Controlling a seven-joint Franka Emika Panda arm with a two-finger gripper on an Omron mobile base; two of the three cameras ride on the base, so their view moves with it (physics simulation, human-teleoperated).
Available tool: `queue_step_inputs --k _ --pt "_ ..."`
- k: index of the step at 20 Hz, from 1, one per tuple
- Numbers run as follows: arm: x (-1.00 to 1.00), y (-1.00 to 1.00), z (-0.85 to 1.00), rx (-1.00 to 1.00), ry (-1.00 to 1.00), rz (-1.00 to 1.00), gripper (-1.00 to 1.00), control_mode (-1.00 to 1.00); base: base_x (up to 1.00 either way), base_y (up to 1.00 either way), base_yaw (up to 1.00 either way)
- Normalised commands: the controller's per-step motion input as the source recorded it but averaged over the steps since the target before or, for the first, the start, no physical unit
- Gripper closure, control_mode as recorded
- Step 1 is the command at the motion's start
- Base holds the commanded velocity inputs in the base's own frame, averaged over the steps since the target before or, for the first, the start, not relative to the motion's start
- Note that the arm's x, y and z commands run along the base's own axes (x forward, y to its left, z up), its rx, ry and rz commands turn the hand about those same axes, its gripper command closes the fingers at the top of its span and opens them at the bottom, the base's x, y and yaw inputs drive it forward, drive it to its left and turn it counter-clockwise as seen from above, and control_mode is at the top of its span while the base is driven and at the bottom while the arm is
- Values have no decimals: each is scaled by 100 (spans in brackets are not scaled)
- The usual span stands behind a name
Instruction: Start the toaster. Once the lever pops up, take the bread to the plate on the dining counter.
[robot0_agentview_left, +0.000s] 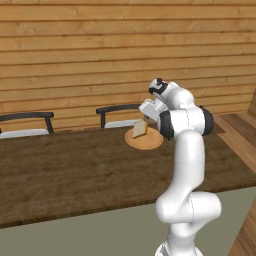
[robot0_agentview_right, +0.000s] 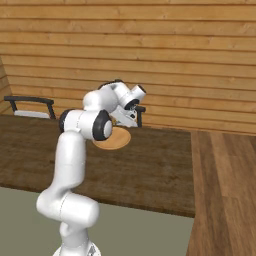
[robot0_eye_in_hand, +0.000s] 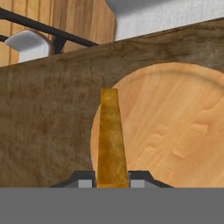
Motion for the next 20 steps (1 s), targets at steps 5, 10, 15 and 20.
queue_step_inputs --k 5,10,15,20 --pt "0 0 -1 0 0 0 -100 -100 0 0 0" --pt "-17 -3 0 0 0 -3 -100 -100 0 0 0" --pt "-34 -21 13 0 0 -11 -100 -100 0 0 0" --pt "-42 -26 20 0 0 -13 -100 -100 0 0 0"
